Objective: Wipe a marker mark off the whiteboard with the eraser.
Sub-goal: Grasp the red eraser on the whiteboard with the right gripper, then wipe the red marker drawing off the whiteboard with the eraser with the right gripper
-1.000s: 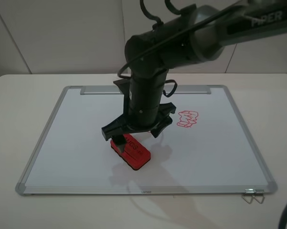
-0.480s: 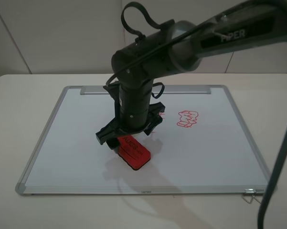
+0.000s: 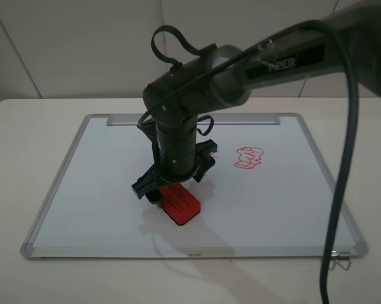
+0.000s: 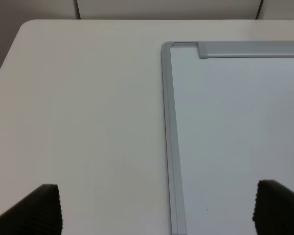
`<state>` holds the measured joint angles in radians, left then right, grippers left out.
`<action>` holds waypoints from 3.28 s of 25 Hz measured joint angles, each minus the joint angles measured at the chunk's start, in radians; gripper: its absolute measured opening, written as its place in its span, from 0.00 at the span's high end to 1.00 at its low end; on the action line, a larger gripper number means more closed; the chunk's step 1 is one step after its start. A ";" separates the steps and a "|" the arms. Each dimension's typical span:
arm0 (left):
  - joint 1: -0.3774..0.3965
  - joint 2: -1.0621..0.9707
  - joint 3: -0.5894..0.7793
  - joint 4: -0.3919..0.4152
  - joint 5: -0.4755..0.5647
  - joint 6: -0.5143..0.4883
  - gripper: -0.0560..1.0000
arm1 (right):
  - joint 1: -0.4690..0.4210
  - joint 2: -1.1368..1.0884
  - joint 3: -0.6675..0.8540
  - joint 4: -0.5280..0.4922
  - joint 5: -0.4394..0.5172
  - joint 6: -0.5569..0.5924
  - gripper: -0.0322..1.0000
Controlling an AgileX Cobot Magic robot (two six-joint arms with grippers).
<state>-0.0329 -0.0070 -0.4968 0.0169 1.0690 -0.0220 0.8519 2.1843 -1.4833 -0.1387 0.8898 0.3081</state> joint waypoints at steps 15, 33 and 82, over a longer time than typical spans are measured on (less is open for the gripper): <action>0.000 0.000 0.000 0.000 0.000 0.000 0.21 | 0.000 0.019 -0.001 -0.002 -0.011 -0.001 0.26; 0.000 0.000 0.000 0.000 0.000 0.000 0.21 | 0.000 0.027 -0.047 -0.007 0.041 -0.024 0.49; 0.000 0.000 0.000 0.000 0.000 0.000 0.21 | -0.221 0.297 -0.534 -0.022 0.246 0.067 0.49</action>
<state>-0.0329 -0.0070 -0.4968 0.0169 1.0690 -0.0220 0.6309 2.4815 -2.0174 -0.1605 1.1360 0.3755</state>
